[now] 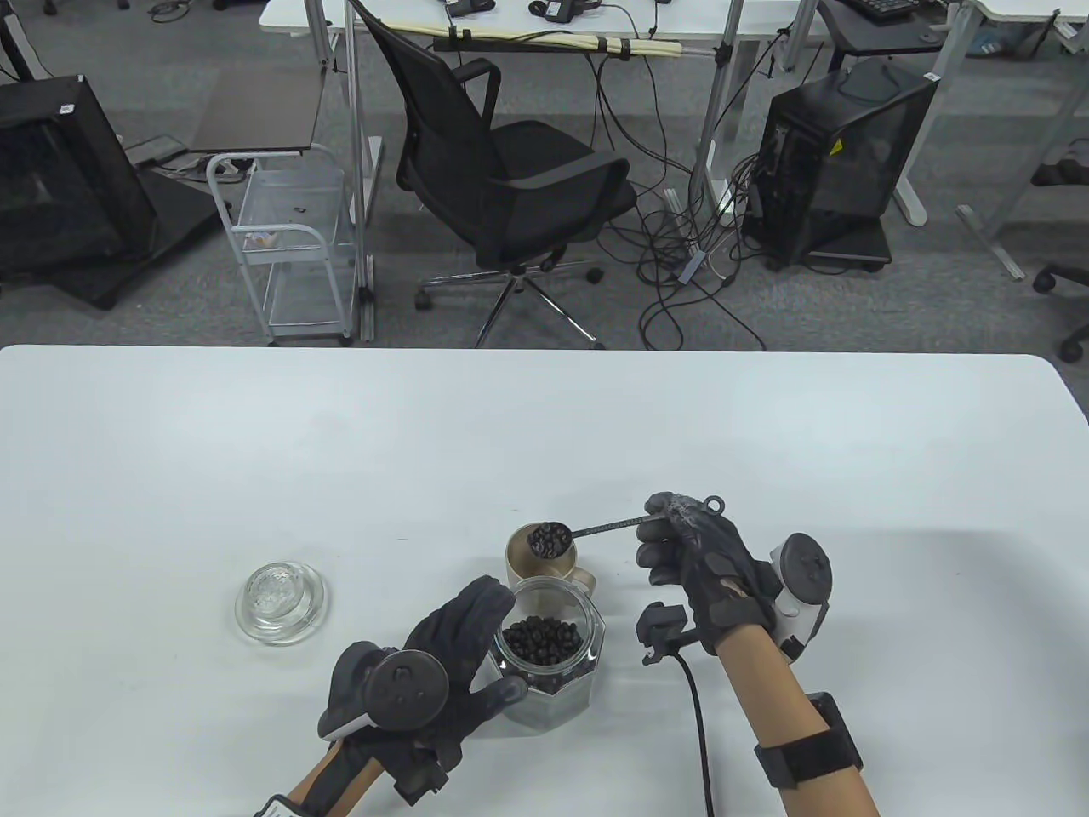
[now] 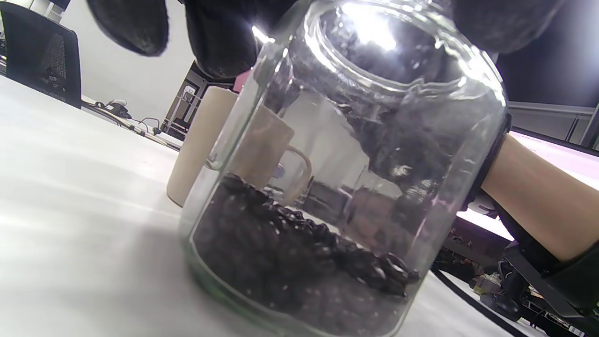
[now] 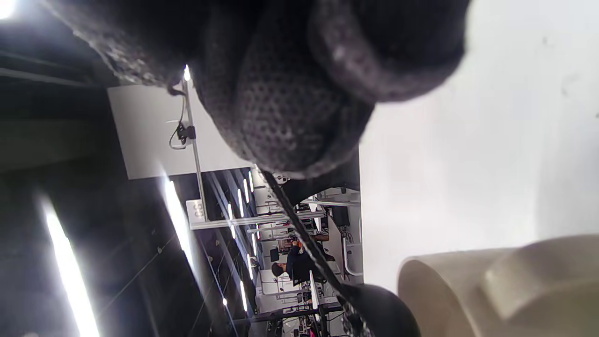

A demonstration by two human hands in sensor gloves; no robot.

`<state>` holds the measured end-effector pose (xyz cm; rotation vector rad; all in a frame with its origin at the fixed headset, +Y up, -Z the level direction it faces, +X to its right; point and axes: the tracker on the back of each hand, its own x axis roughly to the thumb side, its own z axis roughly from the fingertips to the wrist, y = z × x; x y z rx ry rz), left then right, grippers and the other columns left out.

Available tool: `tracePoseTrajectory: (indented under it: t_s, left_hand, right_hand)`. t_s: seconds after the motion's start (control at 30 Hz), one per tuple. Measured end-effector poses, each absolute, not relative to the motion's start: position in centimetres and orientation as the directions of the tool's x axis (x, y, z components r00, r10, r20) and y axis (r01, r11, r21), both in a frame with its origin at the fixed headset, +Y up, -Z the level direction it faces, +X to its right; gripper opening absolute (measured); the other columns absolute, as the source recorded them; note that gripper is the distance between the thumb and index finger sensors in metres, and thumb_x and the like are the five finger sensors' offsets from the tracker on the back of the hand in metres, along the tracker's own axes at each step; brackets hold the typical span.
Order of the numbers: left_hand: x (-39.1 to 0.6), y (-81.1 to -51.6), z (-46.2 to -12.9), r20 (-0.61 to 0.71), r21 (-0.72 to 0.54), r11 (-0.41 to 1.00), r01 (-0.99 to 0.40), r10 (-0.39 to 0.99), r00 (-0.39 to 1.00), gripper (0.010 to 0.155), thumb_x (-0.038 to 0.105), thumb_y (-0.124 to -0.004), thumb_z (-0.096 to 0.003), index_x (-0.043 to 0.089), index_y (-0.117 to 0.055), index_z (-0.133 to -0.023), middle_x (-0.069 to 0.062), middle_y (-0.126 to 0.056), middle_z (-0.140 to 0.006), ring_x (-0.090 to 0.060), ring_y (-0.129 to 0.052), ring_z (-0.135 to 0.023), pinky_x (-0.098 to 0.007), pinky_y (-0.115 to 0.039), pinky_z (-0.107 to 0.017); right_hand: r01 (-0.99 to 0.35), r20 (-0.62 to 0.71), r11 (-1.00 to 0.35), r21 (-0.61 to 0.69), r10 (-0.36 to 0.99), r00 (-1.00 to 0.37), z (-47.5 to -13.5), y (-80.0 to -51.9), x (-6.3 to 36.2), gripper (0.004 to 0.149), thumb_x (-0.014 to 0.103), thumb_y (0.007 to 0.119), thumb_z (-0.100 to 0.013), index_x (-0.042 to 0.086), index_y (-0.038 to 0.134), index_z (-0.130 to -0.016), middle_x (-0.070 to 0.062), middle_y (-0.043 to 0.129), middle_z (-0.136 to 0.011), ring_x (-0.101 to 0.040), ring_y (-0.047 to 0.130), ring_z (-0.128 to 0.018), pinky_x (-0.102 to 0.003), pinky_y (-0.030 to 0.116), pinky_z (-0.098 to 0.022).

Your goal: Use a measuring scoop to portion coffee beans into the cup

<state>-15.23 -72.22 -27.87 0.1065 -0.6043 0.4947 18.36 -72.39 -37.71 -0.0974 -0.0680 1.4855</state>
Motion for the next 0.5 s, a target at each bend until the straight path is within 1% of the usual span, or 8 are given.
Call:
tracePoseTrajectory:
  t_s: [0.07,0.2,0.3,0.37,0.4,0.47,0.5]
  left_hand:
    - [-15.2,-72.2,-27.9,0.569,-0.045,0.879,-0.475,0.413,0.711,0.091,0.074,-0.056,-0.0515,0.024,-0.014,-0.115,-0.012,-0.027,-0.125,-0.036,-0.062,-0.111,-0.063,-0.058,-0.077]
    - [-15.2,-72.2,-27.9,0.569,-0.045,0.879,-0.475,0.414,0.711,0.091,0.074,-0.056,-0.0514,0.024,-0.014,-0.115,-0.012,-0.027,-0.125,-0.036,-0.062,-0.111,-0.063,-0.058,-0.077]
    - [-15.2,-72.2,-27.9,0.568,-0.045,0.879,-0.474,0.413,0.712,0.091,0.074,-0.056,-0.0515,0.024,-0.014,-0.115,-0.012,-0.027,-0.125,-0.036,-0.062,-0.111,-0.063,-0.058,-0.077]
    - [-15.2,-72.2,-27.9,0.568,-0.045,0.879,-0.475,0.414,0.712,0.091,0.074,-0.056,-0.0514,0.024,-0.014,-0.115,-0.012,-0.027,-0.125,-0.036,-0.062,-0.111,-0.063,-0.058,-0.077]
    - [-15.2,-72.2,-27.9,0.568,-0.045,0.879,-0.475,0.413,0.712,0.091,0.074,-0.056,-0.0515,0.023,-0.014,-0.115,-0.012,-0.027,-0.125,-0.036,-0.062,-0.111,-0.063,-0.058,-0.077]
    - [-15.2,-72.2,-27.9,0.568,-0.044,0.879,-0.474,0.412,0.712,0.091,0.074,-0.056,-0.0515,0.023,-0.014,-0.115,-0.012,-0.027,-0.125,-0.036,-0.062,-0.111,-0.063,-0.058,-0.077]
    - [-15.2,-72.2,-27.9,0.568,-0.045,0.879,-0.474,0.413,0.712,0.091,0.074,-0.056,-0.0516,0.023,-0.014,-0.115,-0.012,-0.027,-0.125,-0.036,-0.062,-0.111,-0.063,-0.058,-0.077]
  right_hand:
    - [-0.995,0.049,0.003,-0.104,0.999,-0.002,-37.7,-72.0,18.1,0.046,0.049,0.078,-0.053,0.016,0.090,-0.083,-0.013,0.103,-0.057,-0.018,0.104,-0.036,-0.027,0.088,-0.022]
    - [-0.983,0.224,-0.182,-0.025,0.957,-0.183,-37.7,-70.5,17.1,0.046,0.047,0.080,-0.051,0.018,0.091,-0.084,-0.014,0.103,-0.061,-0.022,0.103,-0.039,-0.031,0.086,-0.025]
    - [-0.945,0.374,-0.323,0.038,0.882,-0.287,-37.4,-69.3,16.0,0.046,0.046,0.082,-0.050,0.018,0.091,-0.085,-0.015,0.102,-0.063,-0.024,0.103,-0.042,-0.034,0.086,-0.027]
    - [-0.918,0.464,-0.392,0.057,0.825,-0.323,-37.1,-68.5,15.4,0.046,0.045,0.083,-0.049,0.019,0.092,-0.086,-0.016,0.102,-0.065,-0.026,0.102,-0.043,-0.036,0.085,-0.029]
    - [-0.895,0.503,-0.442,0.058,0.788,-0.356,-36.9,-68.2,15.0,0.045,0.044,0.084,-0.049,0.018,0.092,-0.085,-0.017,0.102,-0.066,-0.027,0.102,-0.044,-0.037,0.085,-0.029]
    - [-0.840,0.568,-0.541,0.043,0.705,-0.425,-36.4,-67.6,14.4,0.045,0.045,0.083,-0.049,0.021,0.091,-0.086,-0.015,0.102,-0.067,-0.026,0.102,-0.045,-0.037,0.085,-0.030]
    - [-0.830,0.579,-0.557,0.033,0.688,-0.438,-36.3,-67.5,14.3,0.045,0.045,0.083,-0.049,0.021,0.091,-0.086,-0.015,0.102,-0.067,-0.026,0.102,-0.045,-0.037,0.085,-0.031]
